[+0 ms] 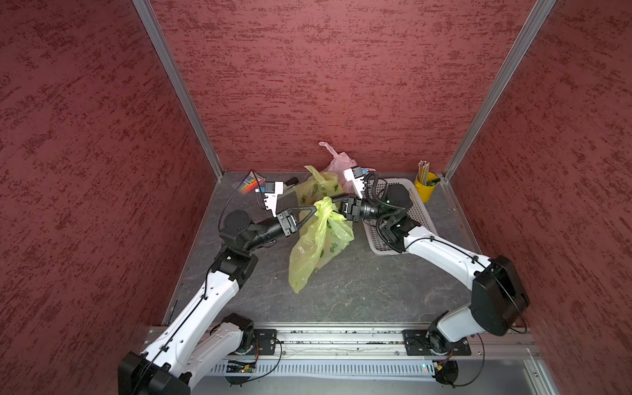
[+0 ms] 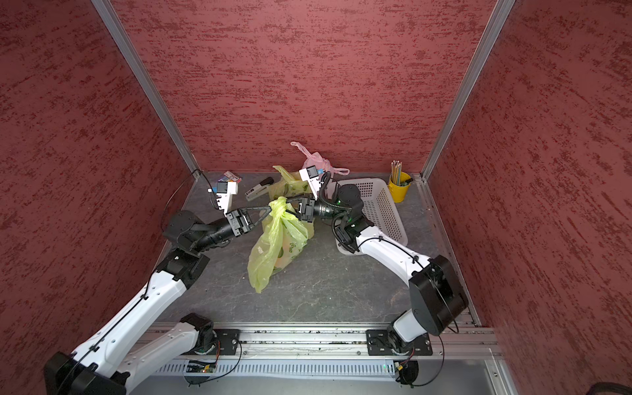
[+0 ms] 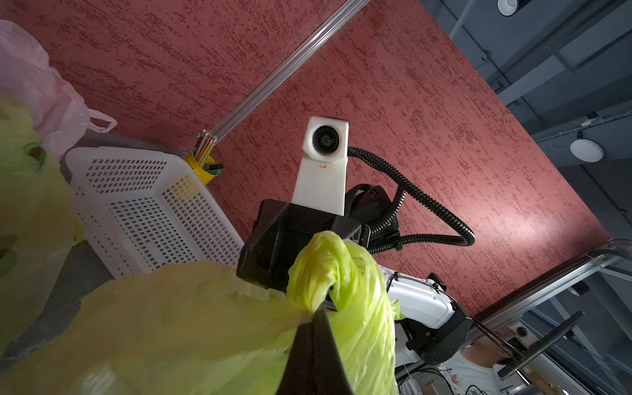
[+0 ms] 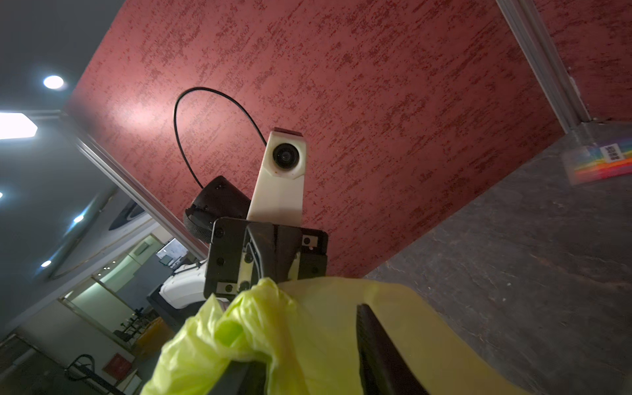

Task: Place the peach into a plastic bag & tie a knot
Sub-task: Adjust the plastic bag at the center of the board.

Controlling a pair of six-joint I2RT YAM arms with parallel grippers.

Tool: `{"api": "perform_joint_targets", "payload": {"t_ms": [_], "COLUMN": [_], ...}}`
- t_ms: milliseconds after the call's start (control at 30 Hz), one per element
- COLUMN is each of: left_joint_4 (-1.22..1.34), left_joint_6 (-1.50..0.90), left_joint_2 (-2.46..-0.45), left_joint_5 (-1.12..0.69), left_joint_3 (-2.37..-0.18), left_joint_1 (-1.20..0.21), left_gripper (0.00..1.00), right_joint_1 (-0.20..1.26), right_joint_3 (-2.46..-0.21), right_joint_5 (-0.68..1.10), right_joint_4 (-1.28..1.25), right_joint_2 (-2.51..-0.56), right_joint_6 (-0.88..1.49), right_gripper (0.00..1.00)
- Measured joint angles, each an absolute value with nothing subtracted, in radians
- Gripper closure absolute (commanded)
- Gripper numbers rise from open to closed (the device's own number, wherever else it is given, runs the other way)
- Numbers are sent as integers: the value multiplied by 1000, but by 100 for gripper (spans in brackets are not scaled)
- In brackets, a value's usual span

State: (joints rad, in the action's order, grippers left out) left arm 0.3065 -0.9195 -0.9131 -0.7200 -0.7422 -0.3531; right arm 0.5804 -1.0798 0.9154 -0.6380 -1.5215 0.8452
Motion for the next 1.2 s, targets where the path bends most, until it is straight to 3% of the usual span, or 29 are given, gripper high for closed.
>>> {"api": "perform_joint_targets", "payload": {"t_ms": [200,333,467,600,933,1200], "left_joint_4": [262,244,231,231,227,224], "left_joint_6": [-883,-880,-879,-877,-877,-878], "left_joint_2": [-908,-889,-870,-862,-866,-869], "left_joint_5": [-697,-694,-695,-701,-705,-706], "left_joint_3": [-677,-640,-633,-633,-633,-633], "left_joint_1": [-307,-266,-243,-238,-236,-236], "left_gripper": [100,100,100,100,100,100], "right_joint_1": [559,543,524,514,624,690], "right_joint_3": [-1053,-1051,-1051,-1027,-988,-992], "right_joint_5": [864,786,688,665,759,769], "right_joint_4": [-385,-200,-47,-18,-155,-173], "right_joint_2": [-1475,-1393,-1310,-1242,-1213,-1260], "right_joint_6": [688,564,490,516,677,683], "right_gripper": [22,18,22,38,35,47]}}
